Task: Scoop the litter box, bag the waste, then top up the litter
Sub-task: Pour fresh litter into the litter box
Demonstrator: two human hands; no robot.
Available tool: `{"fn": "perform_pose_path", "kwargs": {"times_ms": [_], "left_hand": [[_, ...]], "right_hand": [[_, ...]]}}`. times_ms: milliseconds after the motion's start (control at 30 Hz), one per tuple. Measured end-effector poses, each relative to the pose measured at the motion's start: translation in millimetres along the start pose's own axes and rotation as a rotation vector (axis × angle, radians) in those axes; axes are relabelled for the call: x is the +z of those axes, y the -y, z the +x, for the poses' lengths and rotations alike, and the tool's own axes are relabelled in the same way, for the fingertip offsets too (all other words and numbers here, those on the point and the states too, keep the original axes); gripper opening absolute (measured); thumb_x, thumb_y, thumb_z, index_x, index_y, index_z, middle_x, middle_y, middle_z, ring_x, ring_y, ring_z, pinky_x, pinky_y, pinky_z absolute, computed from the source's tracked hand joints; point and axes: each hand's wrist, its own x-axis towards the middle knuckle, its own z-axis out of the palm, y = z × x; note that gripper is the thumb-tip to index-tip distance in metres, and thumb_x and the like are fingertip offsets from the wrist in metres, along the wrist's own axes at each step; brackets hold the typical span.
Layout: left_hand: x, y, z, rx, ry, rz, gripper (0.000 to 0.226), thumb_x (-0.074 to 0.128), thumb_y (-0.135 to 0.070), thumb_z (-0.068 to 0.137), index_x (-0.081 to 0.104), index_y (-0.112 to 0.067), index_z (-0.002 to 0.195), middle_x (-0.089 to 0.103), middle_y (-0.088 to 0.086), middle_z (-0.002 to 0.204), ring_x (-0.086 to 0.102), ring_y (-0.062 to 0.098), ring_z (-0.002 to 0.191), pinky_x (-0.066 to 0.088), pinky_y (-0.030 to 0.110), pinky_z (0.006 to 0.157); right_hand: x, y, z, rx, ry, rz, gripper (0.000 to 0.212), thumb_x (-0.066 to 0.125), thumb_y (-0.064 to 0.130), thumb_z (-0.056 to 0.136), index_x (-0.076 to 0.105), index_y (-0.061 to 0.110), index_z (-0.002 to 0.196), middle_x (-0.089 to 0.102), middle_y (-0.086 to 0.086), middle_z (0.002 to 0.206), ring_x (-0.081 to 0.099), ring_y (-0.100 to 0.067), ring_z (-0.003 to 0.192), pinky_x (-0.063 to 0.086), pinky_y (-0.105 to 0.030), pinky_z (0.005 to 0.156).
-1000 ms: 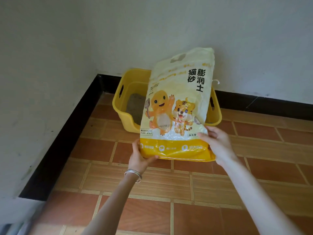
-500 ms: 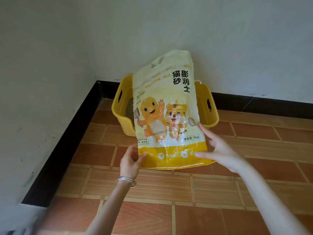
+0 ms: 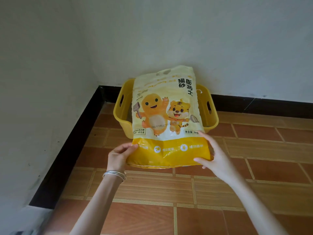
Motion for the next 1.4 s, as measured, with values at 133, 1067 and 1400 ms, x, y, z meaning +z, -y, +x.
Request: {"fn": "perform_pose_path", "kwargs": {"times_ms": [133, 1067, 1400], "left_hand": [[1.3, -9.2, -5.0, -0.064, 0.067, -0.032, 0.013, 0.073, -0.006, 0.072, 0.068, -0.01, 0.083, 0.066, 0.013, 0.093, 0.063, 0.033, 0.077, 0.05, 0.029, 0.041], [-5.9, -13.8, -8.0, 0.411, 0.055, 0.436, 0.04, 0.079, 0.008, 0.063, 0.069, -0.029, 0.076, 0.071, -0.018, 0.076, 0.066, 0.003, 0.07, 0.052, 0.016, 0.063], [5.7, -48.4, -9.5, 0.504, 0.003, 0.38, 0.034, 0.076, 0.008, 0.065, 0.072, -0.024, 0.078, 0.073, -0.007, 0.077, 0.068, 0.012, 0.076, 0.055, 0.029, 0.073]], "right_hand": [[4.2, 3.7, -0.4, -0.018, -0.119, 0.139, 0.066, 0.072, 0.002, 0.075, 0.046, 0.037, 0.125, 0.049, 0.013, 0.125, 0.067, -0.015, 0.078, 0.057, -0.033, 0.056], [6.8, 7.6, 16.0, -0.102, -0.329, 0.091, 0.057, 0.076, -0.001, 0.07, 0.055, 0.037, 0.107, 0.063, 0.008, 0.102, 0.061, 0.002, 0.09, 0.051, -0.012, 0.066], [-3.0, 37.5, 19.3, -0.19, -0.421, 0.126, 0.05, 0.073, -0.004, 0.072, 0.058, 0.024, 0.11, 0.062, 0.009, 0.099, 0.063, 0.003, 0.085, 0.049, -0.009, 0.066]]}}
